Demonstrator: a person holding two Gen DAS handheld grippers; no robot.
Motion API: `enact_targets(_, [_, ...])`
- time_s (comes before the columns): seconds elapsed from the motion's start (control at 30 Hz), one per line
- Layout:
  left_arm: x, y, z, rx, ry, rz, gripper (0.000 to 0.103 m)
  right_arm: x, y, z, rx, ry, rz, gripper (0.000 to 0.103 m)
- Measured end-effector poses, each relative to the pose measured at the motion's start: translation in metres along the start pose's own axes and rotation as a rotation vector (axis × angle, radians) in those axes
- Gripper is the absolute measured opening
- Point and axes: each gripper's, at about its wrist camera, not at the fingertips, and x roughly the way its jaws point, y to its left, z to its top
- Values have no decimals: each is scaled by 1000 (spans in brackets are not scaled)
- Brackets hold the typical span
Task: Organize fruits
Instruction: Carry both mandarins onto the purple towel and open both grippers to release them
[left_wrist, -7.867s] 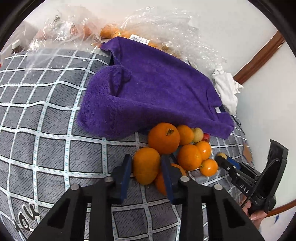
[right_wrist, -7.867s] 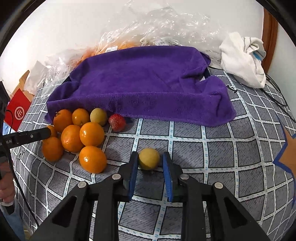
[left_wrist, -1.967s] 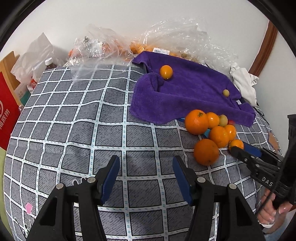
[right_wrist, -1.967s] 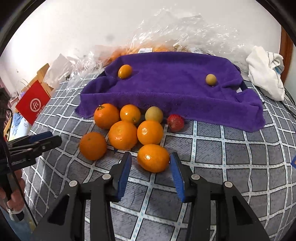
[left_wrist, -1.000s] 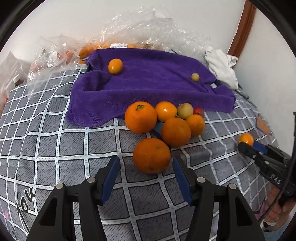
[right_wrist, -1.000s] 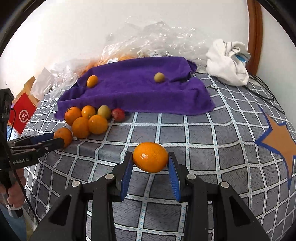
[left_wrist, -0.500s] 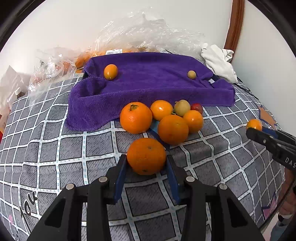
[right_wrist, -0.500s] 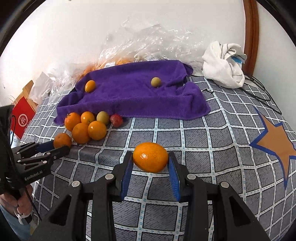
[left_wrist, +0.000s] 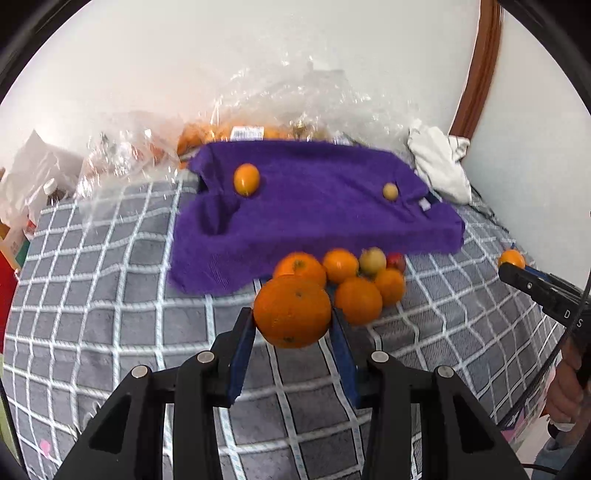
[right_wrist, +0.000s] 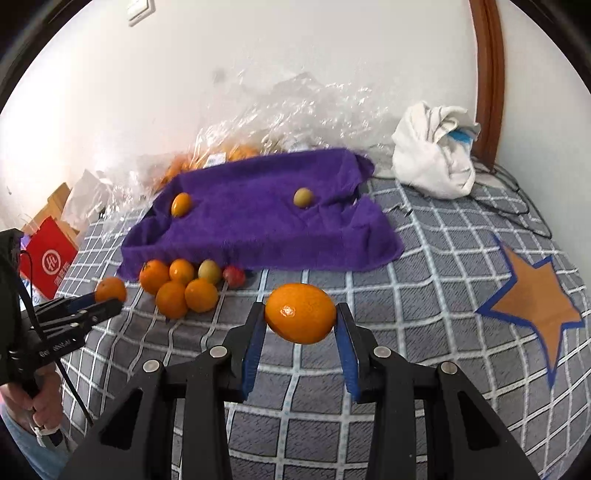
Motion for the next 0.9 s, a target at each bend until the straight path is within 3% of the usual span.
enact_targets(0.57, [3, 5, 111, 22, -119, -13, 39, 14, -7, 63, 37, -73, -17, 37])
enact_targets(0.73, [24, 10, 111, 13, -122, -41, 39, 34, -3, 72, 32, -61, -16, 37])
enact_targets(0.9, [53, 10, 101, 22, -77, -55, 39, 53, 1, 76, 20, -29, -32, 37])
